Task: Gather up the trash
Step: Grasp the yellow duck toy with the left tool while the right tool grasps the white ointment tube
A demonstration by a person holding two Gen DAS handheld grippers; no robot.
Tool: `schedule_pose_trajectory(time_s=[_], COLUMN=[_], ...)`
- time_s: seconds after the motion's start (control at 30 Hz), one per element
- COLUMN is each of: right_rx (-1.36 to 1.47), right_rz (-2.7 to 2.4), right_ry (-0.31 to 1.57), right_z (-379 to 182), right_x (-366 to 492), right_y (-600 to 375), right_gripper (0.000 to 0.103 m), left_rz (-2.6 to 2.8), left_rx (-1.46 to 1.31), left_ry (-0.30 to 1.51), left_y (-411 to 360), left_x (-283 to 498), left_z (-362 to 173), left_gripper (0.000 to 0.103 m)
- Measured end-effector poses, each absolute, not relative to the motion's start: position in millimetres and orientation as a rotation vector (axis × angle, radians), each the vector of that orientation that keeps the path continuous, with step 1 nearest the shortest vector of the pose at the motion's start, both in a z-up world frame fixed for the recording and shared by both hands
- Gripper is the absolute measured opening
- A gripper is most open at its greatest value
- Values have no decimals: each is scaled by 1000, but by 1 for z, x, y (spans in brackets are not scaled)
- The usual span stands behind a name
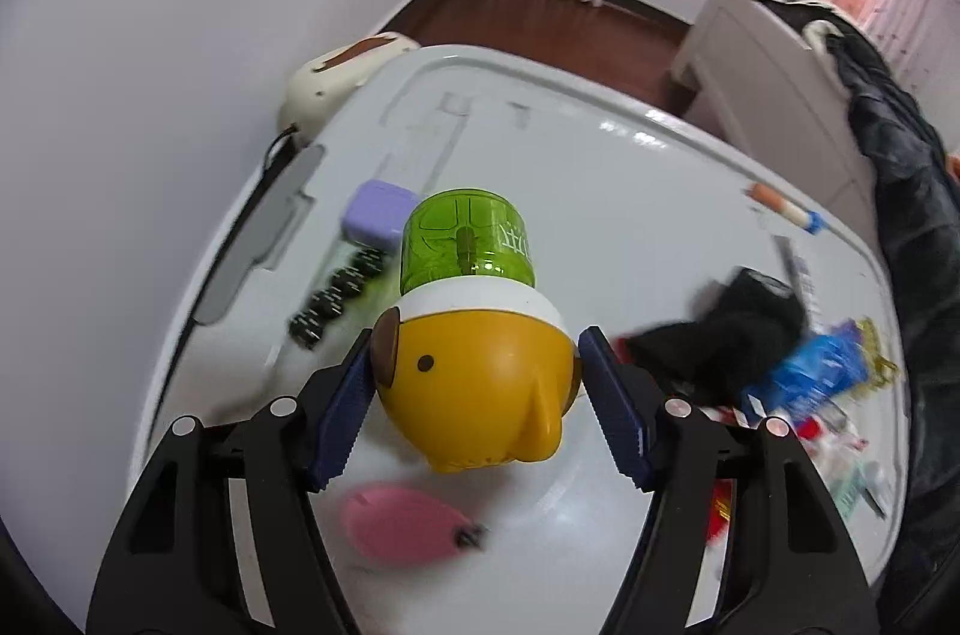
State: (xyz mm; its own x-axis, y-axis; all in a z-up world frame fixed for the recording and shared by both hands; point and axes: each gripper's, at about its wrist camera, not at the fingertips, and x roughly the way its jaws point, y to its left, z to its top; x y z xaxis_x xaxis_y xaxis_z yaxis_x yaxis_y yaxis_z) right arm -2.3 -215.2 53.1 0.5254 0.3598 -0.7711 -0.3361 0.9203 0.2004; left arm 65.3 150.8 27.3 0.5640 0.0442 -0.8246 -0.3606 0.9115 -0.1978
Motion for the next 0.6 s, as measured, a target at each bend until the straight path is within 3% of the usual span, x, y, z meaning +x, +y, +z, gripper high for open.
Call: schedule_pose_trajectory(time_s=[0.2, 0.43, 0.57, 0.6], right_rx=[-5, 155, -95, -189], right_rz=[347, 311, 196, 214], right_ry=[969, 1081, 1068, 1075], right_z=[50, 34, 37, 34], right_x=[24, 72, 88, 91], right_y=[-226, -242, -257, -257], right_gripper=[93, 90, 88, 81], left_rz=[84, -63, -142, -155], left_rx=[-333, -286, -251, -255], left_ry=[876, 839, 855, 858], left_y=[103, 57, 40, 40], left_x=[40, -2, -12, -13], left_z=[52, 60, 55, 54], left_gripper=[66, 66, 66, 66])
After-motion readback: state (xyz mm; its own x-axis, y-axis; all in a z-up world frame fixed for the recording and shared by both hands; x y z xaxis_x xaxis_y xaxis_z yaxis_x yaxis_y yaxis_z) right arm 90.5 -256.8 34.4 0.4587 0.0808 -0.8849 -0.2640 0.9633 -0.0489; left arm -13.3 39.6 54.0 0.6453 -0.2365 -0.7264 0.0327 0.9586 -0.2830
